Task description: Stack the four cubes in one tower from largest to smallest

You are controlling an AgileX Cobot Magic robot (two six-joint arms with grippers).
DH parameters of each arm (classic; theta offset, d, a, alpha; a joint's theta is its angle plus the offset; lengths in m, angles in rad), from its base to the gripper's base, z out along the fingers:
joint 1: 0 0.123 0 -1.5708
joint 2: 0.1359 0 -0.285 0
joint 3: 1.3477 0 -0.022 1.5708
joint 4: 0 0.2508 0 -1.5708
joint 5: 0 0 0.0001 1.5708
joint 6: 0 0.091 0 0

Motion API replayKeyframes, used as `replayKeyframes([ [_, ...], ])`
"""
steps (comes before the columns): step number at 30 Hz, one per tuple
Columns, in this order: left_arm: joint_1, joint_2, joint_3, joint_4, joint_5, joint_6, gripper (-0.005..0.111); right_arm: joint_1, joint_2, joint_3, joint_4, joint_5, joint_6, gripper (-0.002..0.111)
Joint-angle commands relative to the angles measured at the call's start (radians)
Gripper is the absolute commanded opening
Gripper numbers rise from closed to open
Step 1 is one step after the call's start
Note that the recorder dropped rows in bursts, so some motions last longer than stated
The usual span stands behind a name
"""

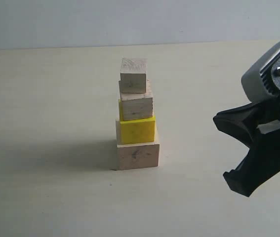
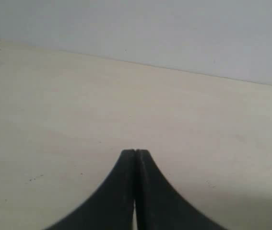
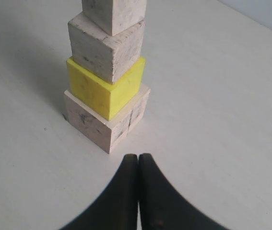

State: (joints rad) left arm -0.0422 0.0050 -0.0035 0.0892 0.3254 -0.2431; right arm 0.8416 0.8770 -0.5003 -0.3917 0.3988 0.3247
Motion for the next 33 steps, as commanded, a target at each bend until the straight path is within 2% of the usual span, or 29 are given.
replayKeyframes([
  [1, 0.002, -0.005, 0.004, 0.0, 0.001, 0.001, 0.0, 0.0, 0.005, -0.007, -0.008, -0.011, -0.008, 0.0],
  [18, 0.002, -0.005, 0.004, 0.0, 0.001, 0.001, 0.0, -0.011, -0.057, -0.007, -0.054, -0.014, -0.011, 0.0],
  [26, 0.002, -0.005, 0.004, 0.0, 0.001, 0.001, 0.0, -0.222, -0.127, -0.007, -0.045, -0.111, -0.005, 0.0],
  [33, 0.002, -0.005, 0.004, 0.0, 0.001, 0.001, 0.0, -0.432, -0.216, -0.005, -0.045, -0.116, -0.003, 0.0],
])
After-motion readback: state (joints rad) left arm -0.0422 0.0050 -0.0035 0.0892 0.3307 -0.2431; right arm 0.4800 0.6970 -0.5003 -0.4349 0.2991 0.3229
